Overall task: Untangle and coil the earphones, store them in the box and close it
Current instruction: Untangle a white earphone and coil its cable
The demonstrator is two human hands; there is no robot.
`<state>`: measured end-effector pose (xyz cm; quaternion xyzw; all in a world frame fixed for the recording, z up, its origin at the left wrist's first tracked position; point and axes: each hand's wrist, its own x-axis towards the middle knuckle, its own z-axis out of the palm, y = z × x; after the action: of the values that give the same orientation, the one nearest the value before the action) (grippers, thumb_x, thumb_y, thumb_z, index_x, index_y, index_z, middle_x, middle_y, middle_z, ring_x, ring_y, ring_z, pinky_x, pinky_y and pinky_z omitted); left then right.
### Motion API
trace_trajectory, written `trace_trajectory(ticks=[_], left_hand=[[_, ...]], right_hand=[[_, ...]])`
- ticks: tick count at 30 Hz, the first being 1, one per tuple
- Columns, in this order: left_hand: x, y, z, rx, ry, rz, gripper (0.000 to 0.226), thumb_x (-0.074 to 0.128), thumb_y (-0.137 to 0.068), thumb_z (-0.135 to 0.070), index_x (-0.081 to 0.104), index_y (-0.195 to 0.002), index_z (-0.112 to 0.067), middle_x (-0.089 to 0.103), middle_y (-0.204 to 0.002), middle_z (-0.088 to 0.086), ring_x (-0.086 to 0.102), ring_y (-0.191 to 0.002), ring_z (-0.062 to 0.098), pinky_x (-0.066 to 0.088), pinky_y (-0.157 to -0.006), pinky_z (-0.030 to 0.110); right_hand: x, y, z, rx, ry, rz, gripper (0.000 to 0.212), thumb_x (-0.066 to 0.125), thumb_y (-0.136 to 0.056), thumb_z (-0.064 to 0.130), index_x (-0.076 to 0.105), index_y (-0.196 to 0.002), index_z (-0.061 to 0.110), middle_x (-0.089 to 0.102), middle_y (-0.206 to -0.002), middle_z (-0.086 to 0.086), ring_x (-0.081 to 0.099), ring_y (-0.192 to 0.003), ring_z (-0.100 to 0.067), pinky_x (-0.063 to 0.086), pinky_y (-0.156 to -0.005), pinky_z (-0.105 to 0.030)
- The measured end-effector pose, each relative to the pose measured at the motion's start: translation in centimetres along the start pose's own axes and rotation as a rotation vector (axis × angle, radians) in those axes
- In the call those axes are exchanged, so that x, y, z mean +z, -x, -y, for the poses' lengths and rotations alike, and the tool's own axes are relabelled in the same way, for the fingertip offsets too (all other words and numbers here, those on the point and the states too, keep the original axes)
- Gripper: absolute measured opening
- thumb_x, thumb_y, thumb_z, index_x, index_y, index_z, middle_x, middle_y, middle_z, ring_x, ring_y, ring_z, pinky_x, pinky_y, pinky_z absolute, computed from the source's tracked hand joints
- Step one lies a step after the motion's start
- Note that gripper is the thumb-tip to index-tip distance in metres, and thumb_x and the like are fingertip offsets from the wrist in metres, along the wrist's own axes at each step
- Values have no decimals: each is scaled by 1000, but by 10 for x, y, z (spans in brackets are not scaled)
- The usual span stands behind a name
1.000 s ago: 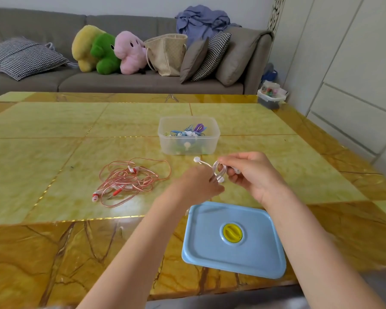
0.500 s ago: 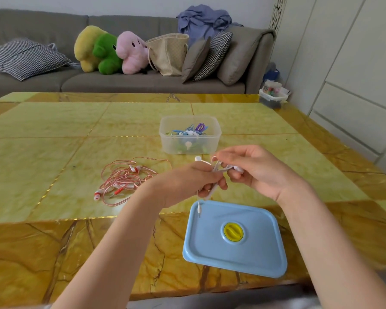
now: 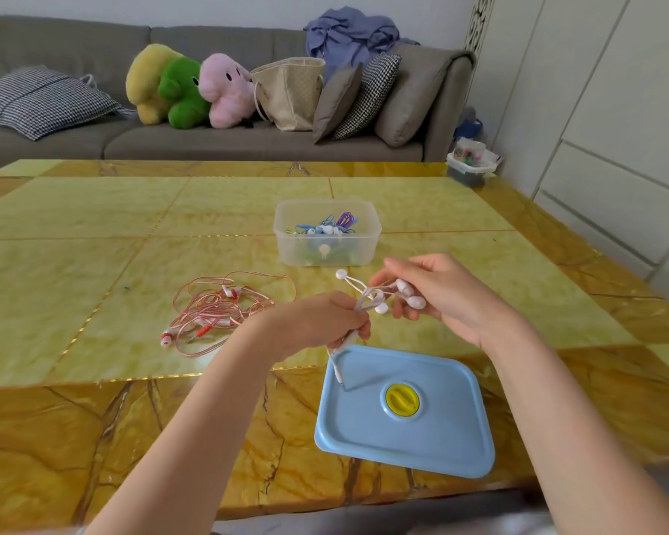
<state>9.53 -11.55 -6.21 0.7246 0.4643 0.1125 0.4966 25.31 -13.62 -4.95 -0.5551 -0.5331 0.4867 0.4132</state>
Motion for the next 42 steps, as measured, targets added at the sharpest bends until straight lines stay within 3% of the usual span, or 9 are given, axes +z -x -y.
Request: trace_trajectory(ticks=[8,15,20,27,30,33,37,39,42], left_hand=[[-1,3,-6,50,32,45,32,35,-101,-14,52,-74,-12,44,-44,-15,33,-52,7,32,-51,11],[-7,0,-1,121,61,8,31,39,-100,-19,57,-76,-11,38,-60,-3,35,-53,7,33,-58,18],[-8,-1,1,123,46,47,31,40,-100,-18,57,-77,-7,42,-55,-7,35,-51,5,33,-56,15],[-27,-3,3,199,863,-238,22,53,-92,-12,61,-111,-6,69,-102,7,68,-81,13,56,-77,22],[-28,-4,5,77,521,-367,27,45,-98,-26,65,-111,-13,67,-115,1,66,-94,13,51,-90,29],[-20,-3,-1,182,405,-187,40,34,-100,-35,67,-105,-14,69,-110,3,64,-105,18,42,-102,35],[-9,-1,-7,224,478,9,42,35,-99,-37,66,-88,-12,63,-69,3,59,-63,16,54,-69,28],[-9,1,-8,184,435,-7,40,35,-99,-39,61,-79,-16,41,-54,-9,34,-45,4,37,-44,15],[-13,3,-8,180,415,17,42,33,-97,-44,55,-79,-14,26,-54,-10,20,-43,2,17,-37,12]], right_hand=[[9,0,-3,23,-53,95,1,66,-83,7,66,-82,7,60,-56,2,41,-42,-6,30,-41,-14],[8,-5,-4,-38,-144,-19,10,66,-80,-1,69,-81,9,65,-56,-2,55,-47,-6,47,-54,-15],[6,-2,-1,-69,-63,-7,11,65,-80,-2,68,-78,8,64,-56,-2,54,-45,-6,42,-45,-13],[-5,-3,6,-215,-168,-147,12,63,-80,-7,67,-79,4,64,-55,-1,57,-49,-6,46,-51,-13],[-6,0,11,-273,-92,-124,13,64,-81,-5,68,-79,7,64,-55,0,56,-49,-7,45,-50,-14],[1,2,13,-291,-4,-34,13,65,-80,-4,68,-78,8,63,-60,-6,57,-51,-12,45,-48,-16],[5,-3,12,-308,-13,-80,15,63,-82,-5,67,-79,8,61,-57,-5,54,-46,-10,44,-47,-17],[5,-5,11,-315,-21,-104,15,62,-83,-3,67,-78,10,61,-54,-1,53,-46,-9,43,-46,-18],[8,-6,10,-324,-34,-98,13,63,-83,-2,66,-78,10,61,-51,1,52,-44,-7,41,-45,-17]])
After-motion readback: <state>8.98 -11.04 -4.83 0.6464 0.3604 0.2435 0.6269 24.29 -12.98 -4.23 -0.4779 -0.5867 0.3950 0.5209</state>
